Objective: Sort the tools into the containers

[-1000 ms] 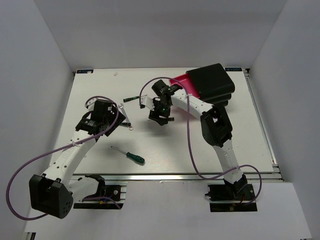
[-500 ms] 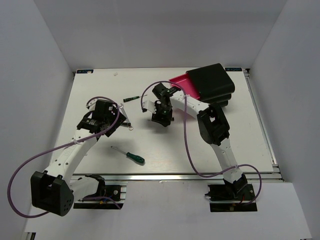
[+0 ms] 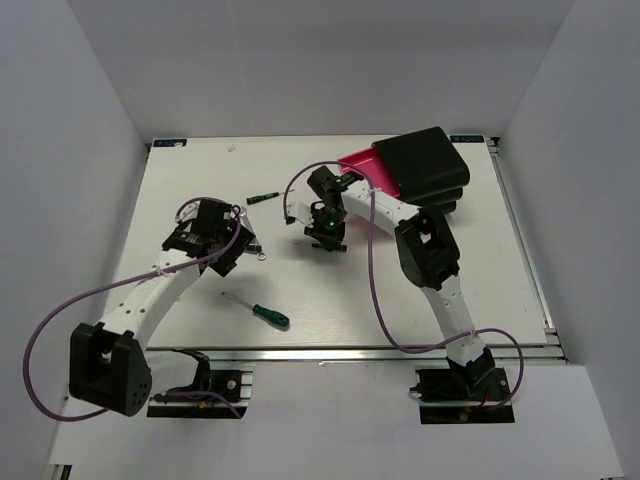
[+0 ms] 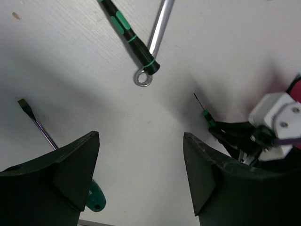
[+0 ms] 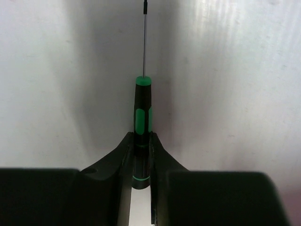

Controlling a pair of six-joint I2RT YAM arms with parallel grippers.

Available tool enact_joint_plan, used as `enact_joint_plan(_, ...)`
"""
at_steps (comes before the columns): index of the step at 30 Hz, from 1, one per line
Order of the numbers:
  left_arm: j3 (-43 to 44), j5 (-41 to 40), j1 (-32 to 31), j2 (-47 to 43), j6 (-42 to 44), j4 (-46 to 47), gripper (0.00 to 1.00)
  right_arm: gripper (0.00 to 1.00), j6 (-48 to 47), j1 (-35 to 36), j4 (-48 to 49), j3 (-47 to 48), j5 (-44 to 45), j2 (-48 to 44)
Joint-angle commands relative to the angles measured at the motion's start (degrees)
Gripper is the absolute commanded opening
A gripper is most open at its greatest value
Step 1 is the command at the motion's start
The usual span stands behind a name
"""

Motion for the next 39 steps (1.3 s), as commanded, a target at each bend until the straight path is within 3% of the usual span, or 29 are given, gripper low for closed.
enact_joint_plan(1,1.57,-1.07,0.38,3.20,-6.16,-1.75,0.81,0.00,2.85,0.29,-2.26,-0.02,-7.12,-3.43)
enact_joint_plan(6,6.05,-0.90,0.82,10.75,-10.82,-3.60,0.80,0.00,8.12,0.20,-7.80,7.88,-18.45,-8.35)
enact_joint_plan(11,12.03,-1.78,2.14,20.15,-13.37,-8.95,0.79,0.00,19.78,-0.15,-5.00,9.83,-21.72,-16.35)
enact_joint_plan(16,13.97,-0.63,4.86,23.68,-13.55,-7.47,0.78,0.00,31.05,-2.08,7.27,7.38,-10.24,-24.16)
enact_joint_plan(18,14.23,-0.37,6.00,24.56,-13.73,-6.77,0.78,0.00,33.96,-3.92,10.55,7.19,-0.66,-24.88)
enact_joint_plan(20,14.67,0.16,6.62,25.44,-13.90,-6.59,0.77,0.00,34.06,-5.77,11.80,9.12,6.19,-23.40)
enact_joint_plan(25,14.94,1.39,7.68,27.38,-13.64,-5.54,0.74,0.00,32.92,-12.27,9.16,11.59,10.70,-19.35)
enact_joint_plan(39,16.17,1.92,8.99,30.37,-12.94,-4.66,0.73,0.00,24.22,-16.50,5.65,7.37,7.63,-16.09)
